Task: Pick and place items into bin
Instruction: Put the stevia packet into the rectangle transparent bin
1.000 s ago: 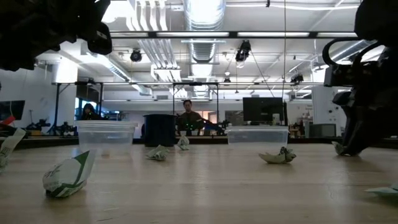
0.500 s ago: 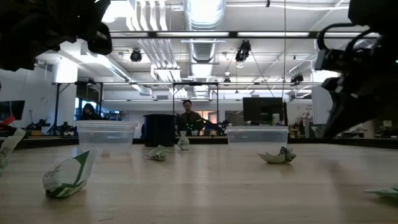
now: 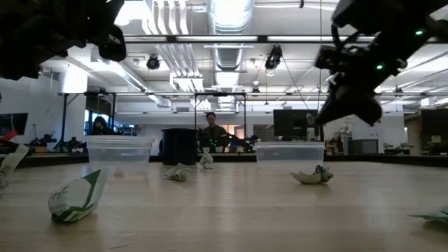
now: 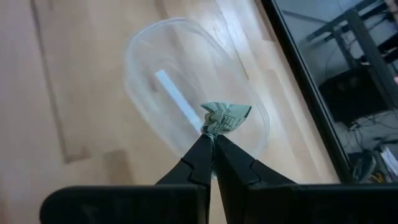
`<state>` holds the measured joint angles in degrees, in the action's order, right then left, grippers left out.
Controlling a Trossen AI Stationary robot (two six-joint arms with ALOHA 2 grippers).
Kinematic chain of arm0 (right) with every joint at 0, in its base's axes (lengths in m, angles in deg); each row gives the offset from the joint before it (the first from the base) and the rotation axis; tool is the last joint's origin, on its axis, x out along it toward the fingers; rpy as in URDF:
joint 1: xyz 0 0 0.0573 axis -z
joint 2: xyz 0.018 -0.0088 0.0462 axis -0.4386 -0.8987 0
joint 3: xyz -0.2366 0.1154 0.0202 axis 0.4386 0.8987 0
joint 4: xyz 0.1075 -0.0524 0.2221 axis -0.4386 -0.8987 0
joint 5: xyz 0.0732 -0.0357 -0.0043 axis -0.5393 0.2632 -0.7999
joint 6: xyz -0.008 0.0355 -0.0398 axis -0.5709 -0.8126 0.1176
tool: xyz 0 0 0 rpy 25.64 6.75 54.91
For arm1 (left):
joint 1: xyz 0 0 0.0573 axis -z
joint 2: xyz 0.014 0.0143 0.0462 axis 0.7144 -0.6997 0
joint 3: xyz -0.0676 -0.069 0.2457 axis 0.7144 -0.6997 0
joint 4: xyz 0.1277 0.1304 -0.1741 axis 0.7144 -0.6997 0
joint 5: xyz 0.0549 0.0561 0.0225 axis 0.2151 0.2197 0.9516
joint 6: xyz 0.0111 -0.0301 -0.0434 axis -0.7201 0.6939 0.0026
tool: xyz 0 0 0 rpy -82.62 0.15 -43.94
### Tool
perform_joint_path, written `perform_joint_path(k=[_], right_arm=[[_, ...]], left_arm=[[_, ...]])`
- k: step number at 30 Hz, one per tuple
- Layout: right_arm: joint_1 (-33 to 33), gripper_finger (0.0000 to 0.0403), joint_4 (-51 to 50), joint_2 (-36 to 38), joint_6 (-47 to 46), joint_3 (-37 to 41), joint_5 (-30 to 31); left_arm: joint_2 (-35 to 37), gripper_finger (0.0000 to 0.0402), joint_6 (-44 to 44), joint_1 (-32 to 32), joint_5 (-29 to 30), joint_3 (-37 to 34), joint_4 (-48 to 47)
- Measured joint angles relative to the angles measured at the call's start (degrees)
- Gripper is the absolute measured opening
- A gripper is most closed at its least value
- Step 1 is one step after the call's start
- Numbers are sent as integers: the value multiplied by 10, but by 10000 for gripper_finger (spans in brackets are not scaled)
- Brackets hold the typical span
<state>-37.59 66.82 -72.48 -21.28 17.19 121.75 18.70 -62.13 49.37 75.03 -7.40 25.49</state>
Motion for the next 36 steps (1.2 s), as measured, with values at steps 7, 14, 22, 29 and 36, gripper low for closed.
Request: perform_joint_path(k=[7, 14, 22, 29, 36], right_arm=[[93, 9, 92, 0, 108, 0, -78], [151, 9, 113, -1, 138, 0, -135], [177, 9, 114, -1, 145, 0, -164], [186, 9, 115, -1, 157, 0, -166], [189, 29, 127, -2, 167, 0, -190]], left_arm=[[0, 78, 0, 0, 0, 0, 1], [0, 78, 0, 0, 0, 0, 1], [0, 78, 0, 0, 0, 0, 1], [0, 78, 0, 0, 0, 0, 1], [0, 78, 0, 0, 0, 0, 1]])
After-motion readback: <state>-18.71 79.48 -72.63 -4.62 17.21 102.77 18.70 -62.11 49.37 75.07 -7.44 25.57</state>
